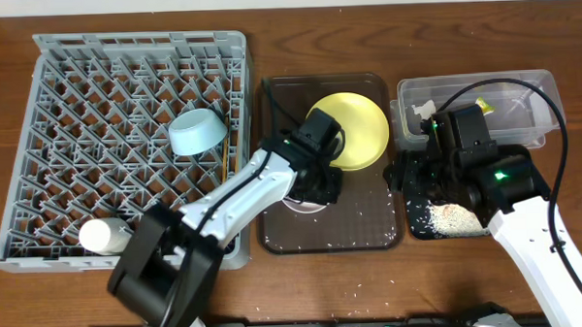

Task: Sort waste into correct bins and load items into the dishwasher

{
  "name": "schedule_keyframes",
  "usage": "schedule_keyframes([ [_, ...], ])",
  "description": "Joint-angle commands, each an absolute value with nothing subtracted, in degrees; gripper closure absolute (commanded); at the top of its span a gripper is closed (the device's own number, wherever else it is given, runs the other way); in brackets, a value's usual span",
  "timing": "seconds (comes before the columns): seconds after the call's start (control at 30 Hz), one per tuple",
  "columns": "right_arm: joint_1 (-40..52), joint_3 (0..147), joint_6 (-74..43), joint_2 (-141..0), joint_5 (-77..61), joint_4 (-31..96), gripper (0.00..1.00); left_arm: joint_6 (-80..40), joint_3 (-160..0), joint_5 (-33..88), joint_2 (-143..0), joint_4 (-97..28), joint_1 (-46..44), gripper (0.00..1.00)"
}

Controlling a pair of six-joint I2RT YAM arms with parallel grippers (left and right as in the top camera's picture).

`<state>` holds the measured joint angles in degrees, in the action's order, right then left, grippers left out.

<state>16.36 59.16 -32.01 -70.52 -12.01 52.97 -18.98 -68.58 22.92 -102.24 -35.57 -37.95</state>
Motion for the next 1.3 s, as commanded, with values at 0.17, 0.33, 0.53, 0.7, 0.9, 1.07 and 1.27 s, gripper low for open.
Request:
schedule_keyframes([
  [0.17, 15.8, 59.5, -32.3, -70.1, -11.8, 53.1, 0.36, -14.8, -71.4, 7.7, -89.3, -43.1, -36.3, 0.83],
  [0.33, 15.8, 59.5, -32.3, -70.1, -11.8, 53.1, 0.36, -15.3, -69.2, -8.1, -90.9, -48.1, -32.4, 0.60],
  [0.53, 15.8, 59.5, -32.3, -70.1, -11.8, 52.9, 0.36, -15.2, -67.4, -5.3, -97.7, -46.2, -29.6, 0.61],
  [0.7, 15.8, 59.5, -32.3, -70.1, -11.8, 52.5, 0.36, -14.2, -67.4, 3.0, -103.6, -42.2, -29.5, 0.60],
  [0.9, 15.8, 59.5, -32.3, -70.1, -11.8, 52.5, 0.36, -14.2, -67.4, 4.1, -106.1, -40.8, -29.5, 0.61],
  [1.07, 15.8, 59.5, -32.3, -70.1, -11.8, 52.5, 0.36, -14.2, -67.4, 6.6, -107.0, -38.8, -29.6, 0.85],
  [1.27, 15.8, 59.5, -32.3, -70.1, -11.9, 52.6, 0.36, -14.2, -67.4, 7.6, -106.7, -38.7, -29.4, 0.92],
])
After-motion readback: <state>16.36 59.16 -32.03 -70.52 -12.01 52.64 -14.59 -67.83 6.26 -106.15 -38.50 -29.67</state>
